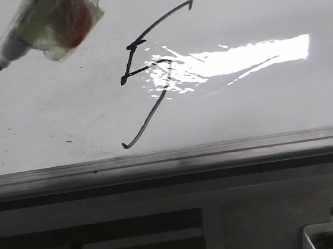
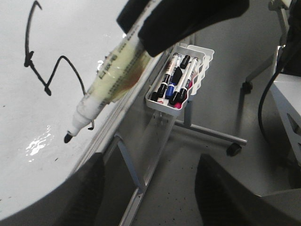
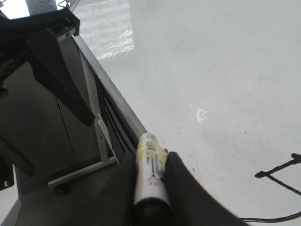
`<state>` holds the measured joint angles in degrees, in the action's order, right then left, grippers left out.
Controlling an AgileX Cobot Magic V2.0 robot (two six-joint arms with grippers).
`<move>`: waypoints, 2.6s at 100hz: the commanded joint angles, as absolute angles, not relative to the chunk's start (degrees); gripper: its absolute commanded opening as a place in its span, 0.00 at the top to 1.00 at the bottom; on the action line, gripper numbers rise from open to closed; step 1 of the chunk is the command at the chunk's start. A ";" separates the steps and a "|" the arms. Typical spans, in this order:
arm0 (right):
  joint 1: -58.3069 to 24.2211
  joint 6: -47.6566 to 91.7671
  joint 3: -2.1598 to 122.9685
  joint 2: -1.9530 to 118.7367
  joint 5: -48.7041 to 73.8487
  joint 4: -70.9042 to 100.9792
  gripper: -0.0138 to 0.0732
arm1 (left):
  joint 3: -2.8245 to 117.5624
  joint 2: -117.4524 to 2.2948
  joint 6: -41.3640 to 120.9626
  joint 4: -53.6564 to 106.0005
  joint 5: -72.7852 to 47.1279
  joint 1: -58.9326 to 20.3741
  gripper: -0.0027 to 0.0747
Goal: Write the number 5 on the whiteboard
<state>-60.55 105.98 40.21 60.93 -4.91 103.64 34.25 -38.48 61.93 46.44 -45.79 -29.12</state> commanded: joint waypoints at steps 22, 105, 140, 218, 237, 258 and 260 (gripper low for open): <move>-60.78 108.98 39.70 59.23 -4.19 103.02 0.92 | 41.89 -47.21 63.71 48.90 -39.14 -33.05 0.45; -60.78 108.98 37.14 59.23 0.78 103.18 0.92 | 43.96 -63.39 70.25 50.69 -39.35 -39.29 0.45; -60.78 108.98 35.66 60.31 1.35 103.18 0.92 | 43.96 -63.39 70.25 50.69 -39.26 -39.29 0.67; -60.78 108.98 35.89 58.51 0.76 103.87 0.50 | 43.96 -63.53 69.30 50.57 -39.91 -39.29 0.99; -60.78 108.98 36.86 53.17 -10.09 105.00 0.26 | 43.96 -63.53 63.27 50.57 -35.50 -39.29 0.99; -60.78 108.98 37.36 45.93 -15.91 106.11 0.52 | 41.96 -63.53 45.96 50.57 -18.53 -39.29 0.99; -60.78 108.98 37.36 45.32 -16.06 106.11 0.57 | 41.59 -63.53 44.23 50.57 -17.35 -39.29 0.99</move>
<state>-60.60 108.30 35.07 48.44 -15.19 105.69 41.03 -64.17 52.33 48.33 -26.28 -39.19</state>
